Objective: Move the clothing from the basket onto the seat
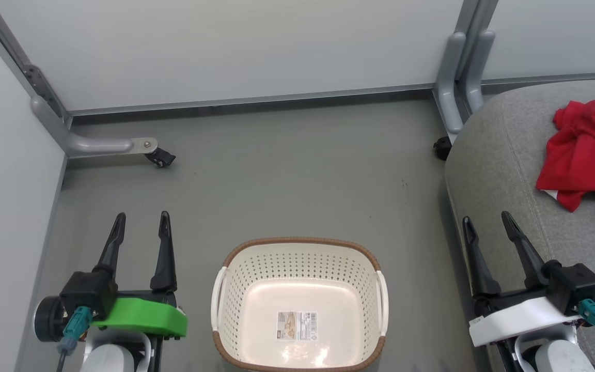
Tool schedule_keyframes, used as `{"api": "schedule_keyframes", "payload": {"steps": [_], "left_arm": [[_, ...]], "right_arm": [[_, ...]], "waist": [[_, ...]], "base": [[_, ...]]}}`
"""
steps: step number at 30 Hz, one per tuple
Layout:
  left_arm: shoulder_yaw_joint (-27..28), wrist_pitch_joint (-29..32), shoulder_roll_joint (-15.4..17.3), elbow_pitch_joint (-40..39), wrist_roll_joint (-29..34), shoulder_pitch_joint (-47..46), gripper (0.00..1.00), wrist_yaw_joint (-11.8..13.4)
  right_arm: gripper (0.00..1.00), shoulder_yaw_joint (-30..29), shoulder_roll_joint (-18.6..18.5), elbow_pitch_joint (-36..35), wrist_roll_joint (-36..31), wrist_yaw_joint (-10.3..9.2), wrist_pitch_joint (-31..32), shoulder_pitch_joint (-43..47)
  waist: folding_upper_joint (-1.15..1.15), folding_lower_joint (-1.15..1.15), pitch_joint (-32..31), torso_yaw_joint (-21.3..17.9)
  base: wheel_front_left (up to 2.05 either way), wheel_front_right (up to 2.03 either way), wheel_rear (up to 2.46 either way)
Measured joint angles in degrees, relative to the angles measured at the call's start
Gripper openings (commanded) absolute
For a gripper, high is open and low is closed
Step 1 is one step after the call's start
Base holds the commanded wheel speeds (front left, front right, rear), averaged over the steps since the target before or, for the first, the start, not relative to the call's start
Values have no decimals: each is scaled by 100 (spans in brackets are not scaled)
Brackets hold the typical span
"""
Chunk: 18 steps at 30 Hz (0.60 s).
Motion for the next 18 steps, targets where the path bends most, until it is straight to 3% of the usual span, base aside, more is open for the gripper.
{"api": "schedule_keyframes", "payload": {"steps": [10,11,18], "left_arm": [[22,0,-11,43,59,53,100,-14],[22,0,-11,47,65,52,0,-14],[-10,54,-25,374,-49,154,0,-16]], "right_arm": [[100,16,1,18,-5,0,0,-1],[0,15,1,22,-5,0,0,-2],[0,34,45,325,102,0,26,75]], "waist": [[0,0,-31,41],[0,0,-26,42],[0,0,-29,36]], "base": [[0,0,0],[0,0,0],[0,0,0]]}}
